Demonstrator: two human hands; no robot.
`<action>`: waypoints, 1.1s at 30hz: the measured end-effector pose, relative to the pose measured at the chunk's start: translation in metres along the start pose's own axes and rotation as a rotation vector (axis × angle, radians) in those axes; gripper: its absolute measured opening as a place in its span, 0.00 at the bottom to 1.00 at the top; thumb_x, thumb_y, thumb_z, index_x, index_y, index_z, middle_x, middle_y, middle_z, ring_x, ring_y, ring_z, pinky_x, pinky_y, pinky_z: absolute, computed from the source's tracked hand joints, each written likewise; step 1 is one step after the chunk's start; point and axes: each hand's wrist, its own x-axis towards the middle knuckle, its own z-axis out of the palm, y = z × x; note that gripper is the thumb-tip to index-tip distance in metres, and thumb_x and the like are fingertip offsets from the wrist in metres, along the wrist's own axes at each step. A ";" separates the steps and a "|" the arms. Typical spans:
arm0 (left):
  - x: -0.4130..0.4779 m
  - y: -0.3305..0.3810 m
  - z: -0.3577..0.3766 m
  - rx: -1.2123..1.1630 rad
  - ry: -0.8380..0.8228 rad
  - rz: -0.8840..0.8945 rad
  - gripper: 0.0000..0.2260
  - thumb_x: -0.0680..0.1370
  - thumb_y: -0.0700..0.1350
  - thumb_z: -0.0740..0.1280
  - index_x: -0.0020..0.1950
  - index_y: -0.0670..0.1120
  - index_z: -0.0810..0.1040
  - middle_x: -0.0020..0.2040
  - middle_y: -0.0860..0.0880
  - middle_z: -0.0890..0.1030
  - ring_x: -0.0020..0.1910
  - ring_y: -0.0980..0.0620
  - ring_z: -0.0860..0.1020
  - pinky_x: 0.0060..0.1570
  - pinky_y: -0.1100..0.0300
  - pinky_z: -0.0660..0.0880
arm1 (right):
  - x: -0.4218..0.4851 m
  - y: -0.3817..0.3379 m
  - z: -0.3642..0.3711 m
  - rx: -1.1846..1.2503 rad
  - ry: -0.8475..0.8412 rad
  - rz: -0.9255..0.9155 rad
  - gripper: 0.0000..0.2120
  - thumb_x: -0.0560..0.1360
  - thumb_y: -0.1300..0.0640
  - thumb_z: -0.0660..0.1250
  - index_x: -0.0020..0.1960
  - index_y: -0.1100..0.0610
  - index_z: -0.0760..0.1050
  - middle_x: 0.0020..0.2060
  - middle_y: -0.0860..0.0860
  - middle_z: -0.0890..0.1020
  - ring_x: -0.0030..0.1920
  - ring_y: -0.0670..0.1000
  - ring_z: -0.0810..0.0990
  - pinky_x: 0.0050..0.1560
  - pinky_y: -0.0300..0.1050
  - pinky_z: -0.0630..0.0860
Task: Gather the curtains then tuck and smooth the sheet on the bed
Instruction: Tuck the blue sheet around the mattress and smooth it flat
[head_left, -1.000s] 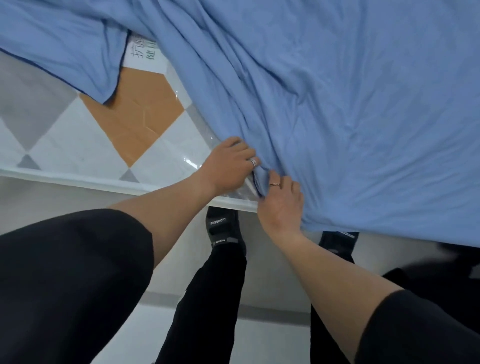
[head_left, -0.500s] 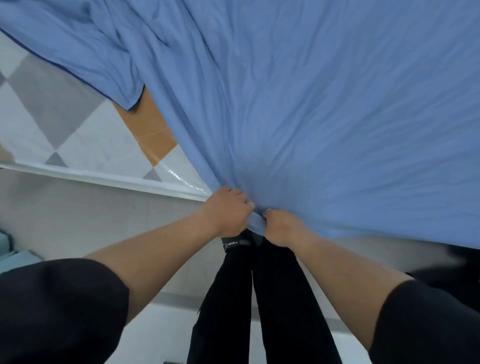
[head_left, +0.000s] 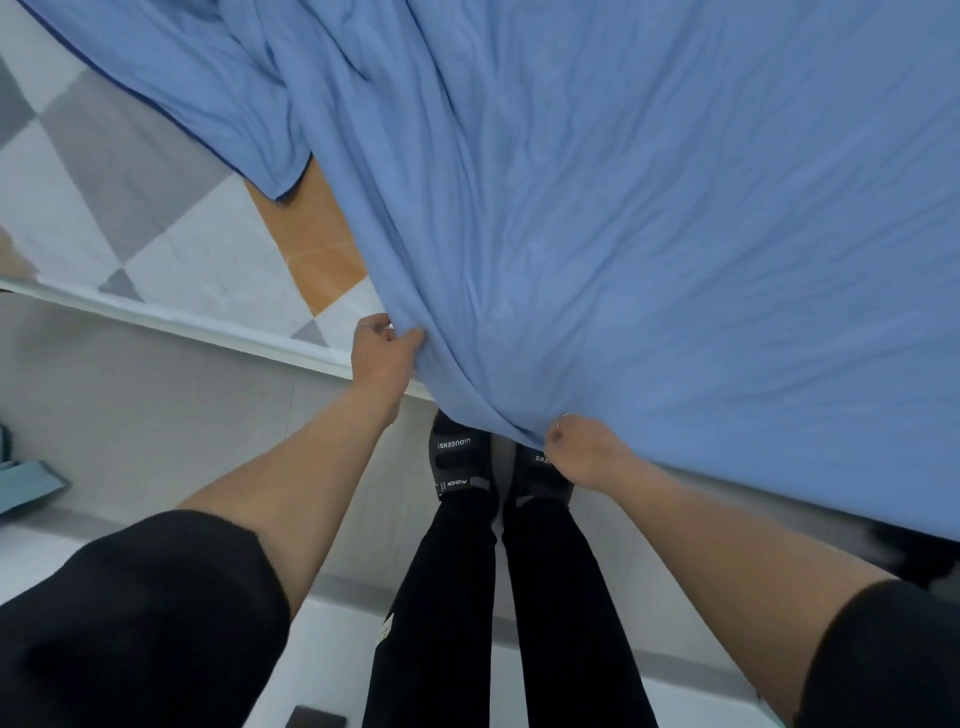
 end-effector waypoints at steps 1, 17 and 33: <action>0.001 0.004 0.004 -0.072 -0.034 -0.023 0.15 0.74 0.44 0.73 0.58 0.41 0.80 0.45 0.51 0.84 0.46 0.49 0.82 0.43 0.58 0.78 | 0.000 -0.005 -0.005 0.023 0.058 -0.020 0.12 0.78 0.58 0.54 0.36 0.53 0.68 0.35 0.46 0.73 0.40 0.53 0.74 0.38 0.42 0.66; -0.042 0.042 0.008 0.009 -0.351 0.150 0.10 0.68 0.45 0.68 0.40 0.38 0.80 0.37 0.49 0.80 0.38 0.53 0.77 0.45 0.57 0.73 | 0.045 -0.099 -0.052 -0.256 -0.029 0.074 0.25 0.75 0.48 0.59 0.71 0.50 0.62 0.64 0.58 0.71 0.64 0.63 0.73 0.59 0.53 0.70; -0.003 -0.095 -0.092 0.888 -0.217 -0.151 0.38 0.77 0.50 0.68 0.82 0.55 0.51 0.71 0.41 0.70 0.70 0.37 0.70 0.68 0.45 0.70 | 0.045 -0.107 -0.042 -0.314 0.028 0.138 0.31 0.74 0.47 0.65 0.73 0.54 0.59 0.69 0.62 0.67 0.69 0.66 0.69 0.67 0.53 0.68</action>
